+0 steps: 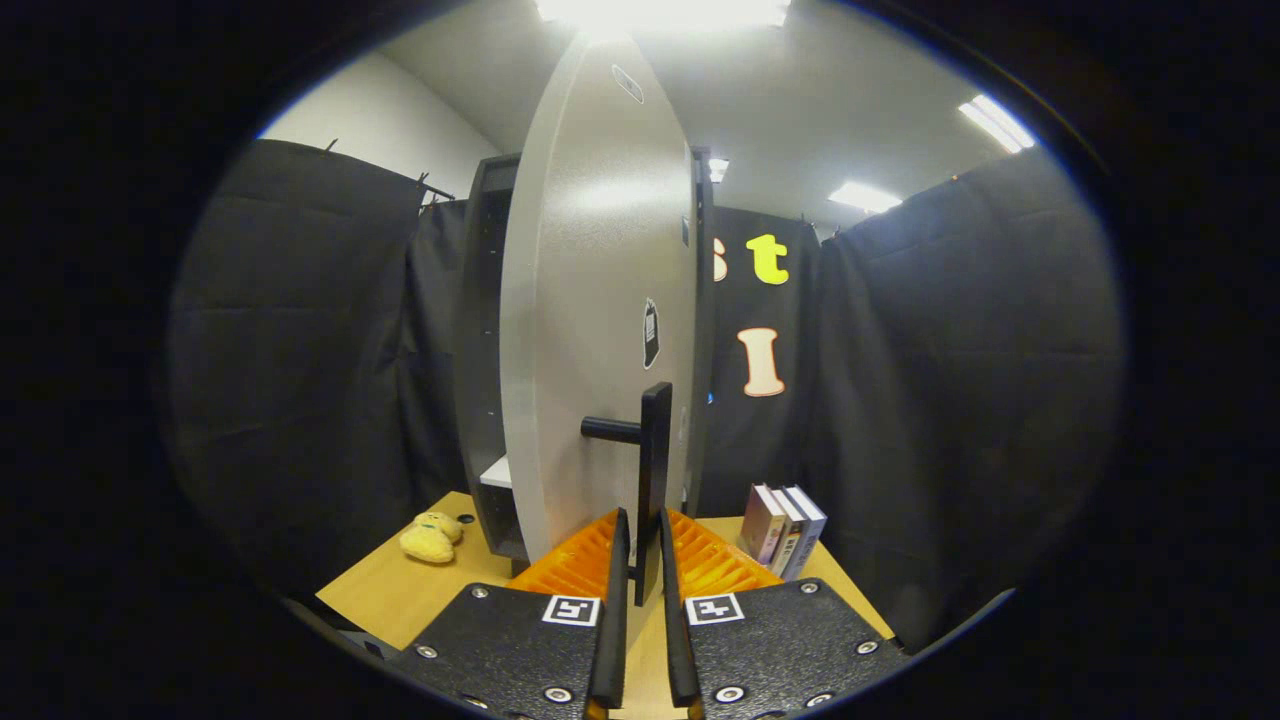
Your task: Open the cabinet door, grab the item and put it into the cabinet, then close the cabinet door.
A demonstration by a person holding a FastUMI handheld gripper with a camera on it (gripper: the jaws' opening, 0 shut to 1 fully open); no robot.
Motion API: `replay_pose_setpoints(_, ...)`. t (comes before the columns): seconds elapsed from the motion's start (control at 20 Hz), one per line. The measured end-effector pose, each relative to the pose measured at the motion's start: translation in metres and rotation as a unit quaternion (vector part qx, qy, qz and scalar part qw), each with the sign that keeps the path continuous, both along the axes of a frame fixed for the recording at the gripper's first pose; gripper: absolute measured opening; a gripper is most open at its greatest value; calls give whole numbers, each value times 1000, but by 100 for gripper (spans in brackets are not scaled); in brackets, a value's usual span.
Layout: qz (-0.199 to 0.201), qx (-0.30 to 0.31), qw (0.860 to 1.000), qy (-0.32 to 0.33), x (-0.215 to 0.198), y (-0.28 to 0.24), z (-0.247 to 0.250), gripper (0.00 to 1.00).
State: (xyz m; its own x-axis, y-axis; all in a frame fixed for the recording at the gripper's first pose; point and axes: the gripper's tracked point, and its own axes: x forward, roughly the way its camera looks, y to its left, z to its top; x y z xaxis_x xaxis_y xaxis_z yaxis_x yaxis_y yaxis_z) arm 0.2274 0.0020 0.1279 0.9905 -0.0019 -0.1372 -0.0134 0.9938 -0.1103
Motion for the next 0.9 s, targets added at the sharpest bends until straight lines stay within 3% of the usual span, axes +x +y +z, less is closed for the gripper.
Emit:
replay_pose_setpoints(0.2, -57, -18, 998, -10, -8, -28, 5, 12)
replay_pose_setpoints(0.5, -107, 22, 990, -84, -17, -43, 36, 10)
replay_pose_setpoints(0.65, -88, 55, 988, -116, -13, -28, 45, 10)
replay_pose_setpoints(0.7, -78, 56, 988, -117, -12, -22, 43, 12)
replay_pose_setpoints(0.9, -55, 47, 989, -128, -6, -8, 40, 45)
